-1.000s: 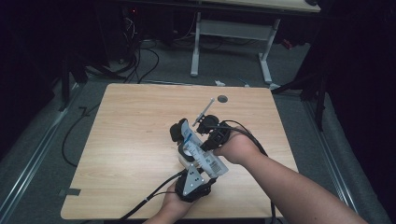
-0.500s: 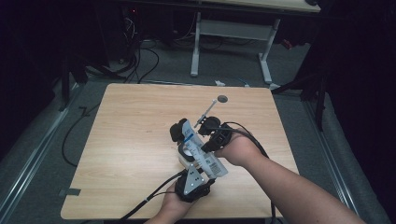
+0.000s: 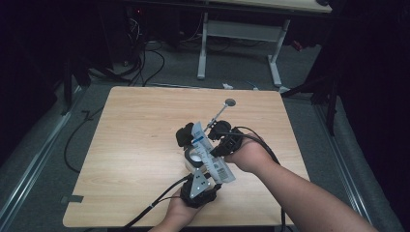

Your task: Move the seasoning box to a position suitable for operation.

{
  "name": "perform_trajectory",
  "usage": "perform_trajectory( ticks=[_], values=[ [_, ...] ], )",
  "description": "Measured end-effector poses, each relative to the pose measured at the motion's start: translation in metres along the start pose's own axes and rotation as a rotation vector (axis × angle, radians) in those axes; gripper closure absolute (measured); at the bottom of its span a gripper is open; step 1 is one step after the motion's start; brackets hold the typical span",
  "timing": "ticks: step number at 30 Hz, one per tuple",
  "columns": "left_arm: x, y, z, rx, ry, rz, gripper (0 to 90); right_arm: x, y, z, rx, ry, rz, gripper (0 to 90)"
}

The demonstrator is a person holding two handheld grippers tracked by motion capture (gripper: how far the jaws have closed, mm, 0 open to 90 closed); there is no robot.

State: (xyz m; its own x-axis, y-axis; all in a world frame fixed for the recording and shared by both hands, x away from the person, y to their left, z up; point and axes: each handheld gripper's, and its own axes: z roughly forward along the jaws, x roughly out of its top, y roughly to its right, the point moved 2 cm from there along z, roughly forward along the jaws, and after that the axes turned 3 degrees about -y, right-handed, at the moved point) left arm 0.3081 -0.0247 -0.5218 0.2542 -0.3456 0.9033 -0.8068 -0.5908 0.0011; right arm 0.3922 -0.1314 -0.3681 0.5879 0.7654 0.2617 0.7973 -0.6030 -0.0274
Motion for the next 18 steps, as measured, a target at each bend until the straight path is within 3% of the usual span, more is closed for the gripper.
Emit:
perform_trajectory(
  ticks=[9,18],
  values=[
    [-0.004,-0.001,-0.005,-0.020,0.008,-0.003,47.7,-0.001,0.003,-0.003,-0.009,0.011,0.004,90.0],
    [-0.009,-0.005,-0.013,-0.016,0.017,-0.006,46.5,-0.003,0.005,-0.004,-0.007,0.013,0.007,90.0]
  ],
)
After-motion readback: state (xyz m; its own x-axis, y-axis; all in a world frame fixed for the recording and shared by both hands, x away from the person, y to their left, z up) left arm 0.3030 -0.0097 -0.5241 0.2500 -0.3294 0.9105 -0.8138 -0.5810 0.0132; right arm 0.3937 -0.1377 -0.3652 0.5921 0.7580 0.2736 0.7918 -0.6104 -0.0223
